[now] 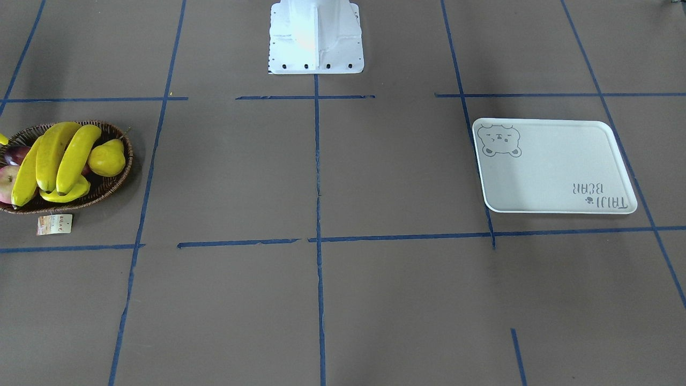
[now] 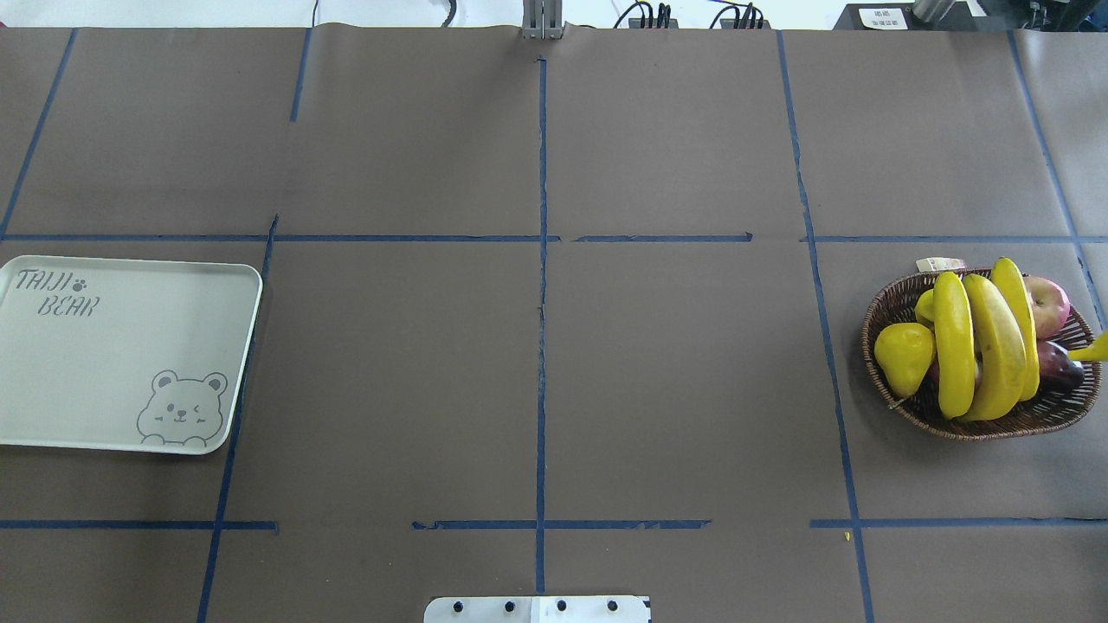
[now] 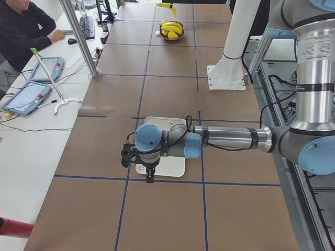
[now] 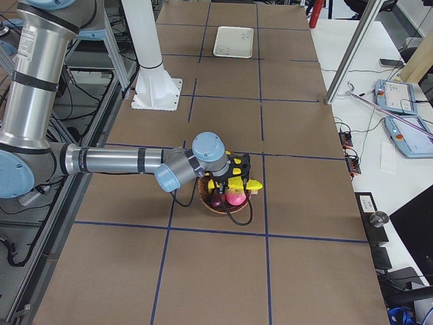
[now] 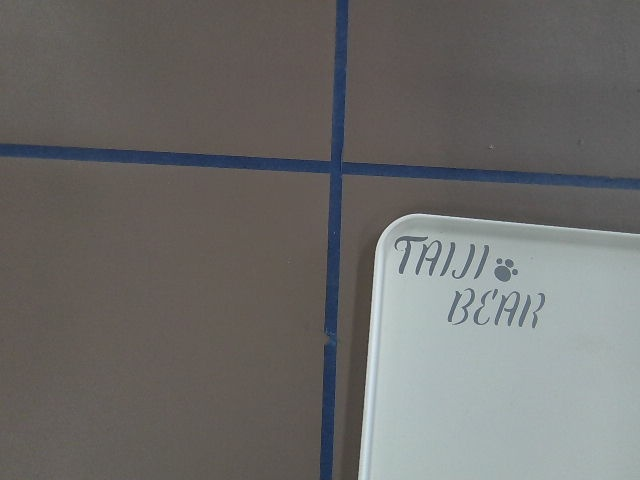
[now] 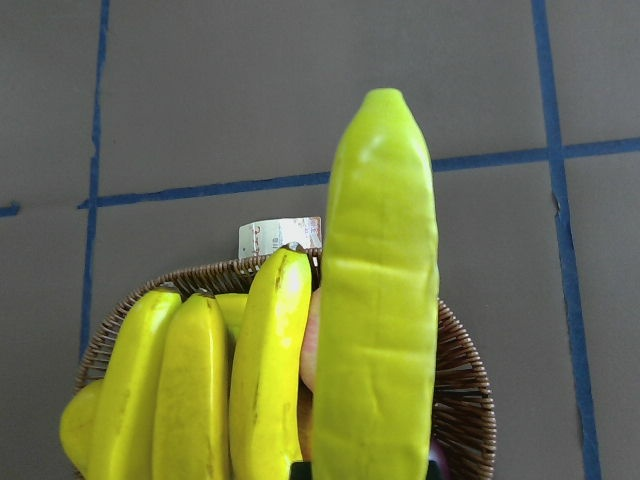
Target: Transfer all bananas from basket to plate
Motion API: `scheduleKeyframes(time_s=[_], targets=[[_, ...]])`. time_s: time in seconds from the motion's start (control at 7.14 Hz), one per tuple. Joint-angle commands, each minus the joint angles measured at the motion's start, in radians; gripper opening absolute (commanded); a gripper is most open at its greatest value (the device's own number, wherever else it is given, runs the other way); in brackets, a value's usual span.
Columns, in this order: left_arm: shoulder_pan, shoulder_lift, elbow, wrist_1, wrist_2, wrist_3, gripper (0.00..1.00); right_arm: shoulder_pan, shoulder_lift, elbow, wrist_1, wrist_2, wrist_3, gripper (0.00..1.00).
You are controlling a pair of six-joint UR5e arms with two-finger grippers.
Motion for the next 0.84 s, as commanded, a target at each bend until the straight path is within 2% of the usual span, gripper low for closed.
scheduleKeyframes(time_s=[0.0,0.14,0.28,0.42,0.56,0.7], targets=[[0.001,-0.003,0.0,0.002,-0.002,-0.002,1.0,0.105,0.046,0.019,-0.025,0.102,-0.01,0.0],[0.001,-0.016,-0.006,-0.001,-0.002,-0.035,1.0,0.097,0.148,0.028,-0.106,0.125,-0.002,0.0],[0.002,-0.035,-0.012,-0.001,-0.002,-0.049,1.0,0.065,0.29,0.037,-0.248,0.127,0.008,0.0],[0.01,-0.056,-0.035,-0.018,-0.002,-0.127,1.0,-0.015,0.401,0.049,-0.332,0.122,0.09,0.0],[0.058,-0.058,-0.064,-0.115,-0.004,-0.251,1.0,-0.109,0.498,0.051,-0.328,0.112,0.251,0.0],[0.145,-0.058,-0.066,-0.276,-0.001,-0.412,1.0,-0.21,0.596,0.051,-0.323,0.072,0.451,0.01]])
